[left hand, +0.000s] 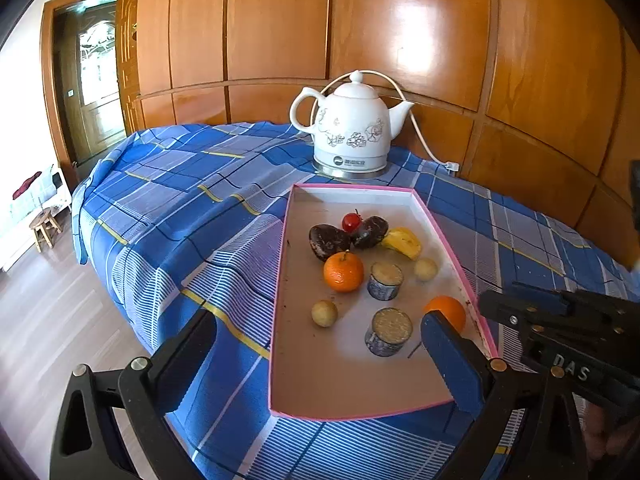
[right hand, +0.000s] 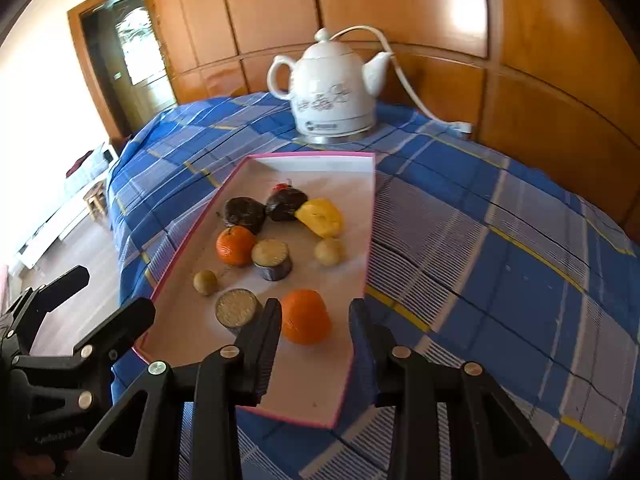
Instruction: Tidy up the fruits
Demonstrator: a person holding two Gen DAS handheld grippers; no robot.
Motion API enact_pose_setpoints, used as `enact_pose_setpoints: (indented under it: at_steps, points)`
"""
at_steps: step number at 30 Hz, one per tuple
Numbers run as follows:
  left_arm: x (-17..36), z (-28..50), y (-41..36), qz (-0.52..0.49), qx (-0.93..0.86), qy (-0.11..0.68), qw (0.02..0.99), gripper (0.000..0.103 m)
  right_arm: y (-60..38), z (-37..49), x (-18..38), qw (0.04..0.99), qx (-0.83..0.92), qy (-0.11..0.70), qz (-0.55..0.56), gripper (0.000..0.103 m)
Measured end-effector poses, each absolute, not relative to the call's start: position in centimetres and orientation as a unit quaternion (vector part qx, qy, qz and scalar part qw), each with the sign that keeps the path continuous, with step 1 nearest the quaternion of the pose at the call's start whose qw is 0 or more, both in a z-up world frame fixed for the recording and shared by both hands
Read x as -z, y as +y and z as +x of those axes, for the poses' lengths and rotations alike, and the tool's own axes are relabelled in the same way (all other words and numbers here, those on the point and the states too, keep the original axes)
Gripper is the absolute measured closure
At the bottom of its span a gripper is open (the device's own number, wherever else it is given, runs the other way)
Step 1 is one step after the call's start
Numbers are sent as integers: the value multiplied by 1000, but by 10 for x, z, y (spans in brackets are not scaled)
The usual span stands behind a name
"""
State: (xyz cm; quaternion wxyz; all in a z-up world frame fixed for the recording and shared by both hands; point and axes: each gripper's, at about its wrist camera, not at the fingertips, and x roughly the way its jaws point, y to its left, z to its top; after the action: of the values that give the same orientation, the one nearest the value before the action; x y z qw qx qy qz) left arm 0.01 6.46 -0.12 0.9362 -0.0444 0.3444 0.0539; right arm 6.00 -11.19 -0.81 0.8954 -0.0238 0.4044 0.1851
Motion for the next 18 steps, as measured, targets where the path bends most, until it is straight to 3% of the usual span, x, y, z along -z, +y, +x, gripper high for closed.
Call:
enact_pose_setpoints:
  at_steps: [18]
  points:
    - [-3,-14,42,-27,-30,332,943,0,-124,22,5,918,-128,373,-37,65]
